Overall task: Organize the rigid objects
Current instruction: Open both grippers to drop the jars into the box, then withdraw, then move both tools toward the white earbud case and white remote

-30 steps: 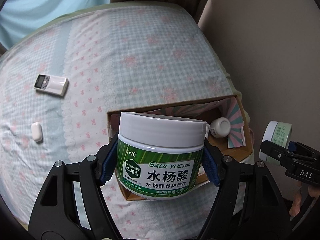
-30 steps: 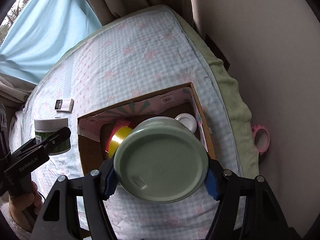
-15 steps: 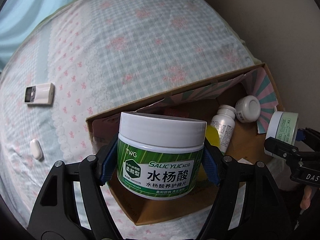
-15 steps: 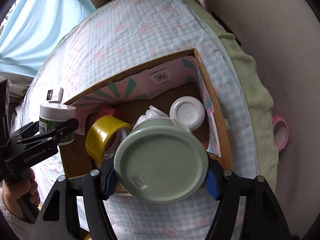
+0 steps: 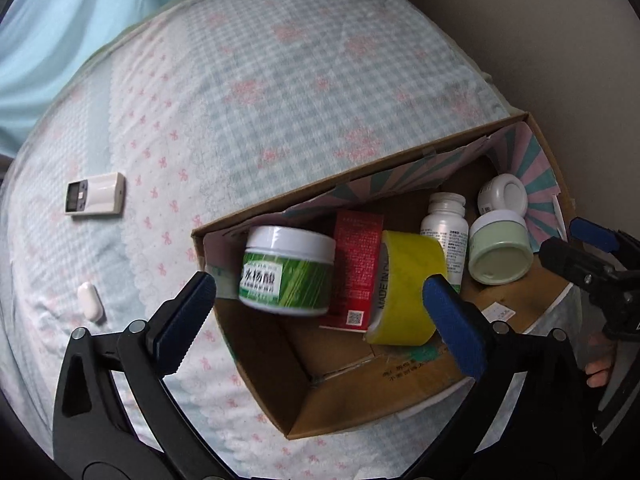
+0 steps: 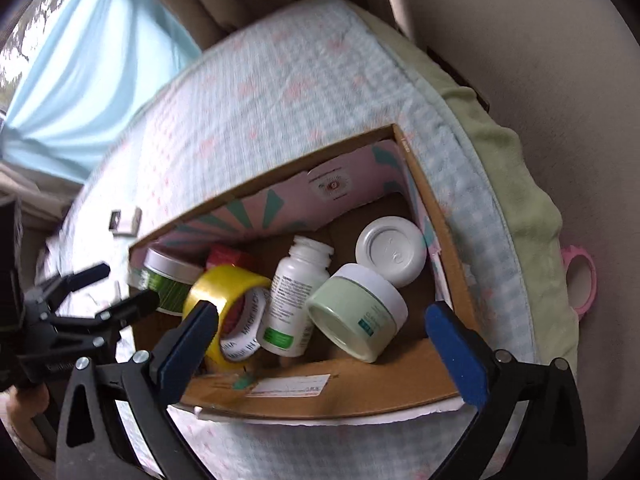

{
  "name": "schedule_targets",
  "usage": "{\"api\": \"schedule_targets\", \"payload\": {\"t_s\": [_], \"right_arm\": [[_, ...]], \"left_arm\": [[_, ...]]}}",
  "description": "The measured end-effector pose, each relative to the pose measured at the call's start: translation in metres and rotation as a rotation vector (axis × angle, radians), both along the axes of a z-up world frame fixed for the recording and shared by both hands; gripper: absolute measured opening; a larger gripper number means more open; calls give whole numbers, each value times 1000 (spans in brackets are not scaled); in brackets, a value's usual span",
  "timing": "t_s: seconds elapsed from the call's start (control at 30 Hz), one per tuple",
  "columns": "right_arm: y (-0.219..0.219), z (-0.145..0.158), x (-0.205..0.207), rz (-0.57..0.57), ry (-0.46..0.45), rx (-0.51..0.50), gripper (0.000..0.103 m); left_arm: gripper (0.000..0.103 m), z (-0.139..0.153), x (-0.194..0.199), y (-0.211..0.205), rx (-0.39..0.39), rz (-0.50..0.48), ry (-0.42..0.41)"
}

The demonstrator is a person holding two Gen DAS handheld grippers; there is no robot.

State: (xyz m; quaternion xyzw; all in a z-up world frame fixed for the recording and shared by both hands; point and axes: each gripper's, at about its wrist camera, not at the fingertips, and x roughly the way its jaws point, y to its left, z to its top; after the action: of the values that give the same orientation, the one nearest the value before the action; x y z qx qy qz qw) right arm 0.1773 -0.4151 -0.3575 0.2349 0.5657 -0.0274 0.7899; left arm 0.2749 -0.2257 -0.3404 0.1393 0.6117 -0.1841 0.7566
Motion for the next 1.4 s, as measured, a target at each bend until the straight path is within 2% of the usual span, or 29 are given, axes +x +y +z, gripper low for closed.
{"api": "schedule_targets", "payload": {"t_s": [0.13,0.43,0.73,0.93,1.1,1.27,1.4], "right_arm": [[-3,3,-7,-30,-12,-11,103],[9,15,-9,16,20,-67,103],[40,58,-8,102,-9,-147,103],[74,92,-3,177,-62,-165,103],[112,126,10,267,-115,-231,103],[150,152,42,375,-164,-223,103],[191,164,77,493,-192,-234,103]], "left_arm": [[103,5,-9,7,12,1,-3],[103,34,-19,20,-6,11,-70],[103,78,-32,52,-52,48,-122],[103,105,-40,91,-41,103,-156],[103,117,-42,143,-41,191,-172],[103,117,-39,212,-59,346,-174],[103,107,-34,264,-60,467,-149]]}}
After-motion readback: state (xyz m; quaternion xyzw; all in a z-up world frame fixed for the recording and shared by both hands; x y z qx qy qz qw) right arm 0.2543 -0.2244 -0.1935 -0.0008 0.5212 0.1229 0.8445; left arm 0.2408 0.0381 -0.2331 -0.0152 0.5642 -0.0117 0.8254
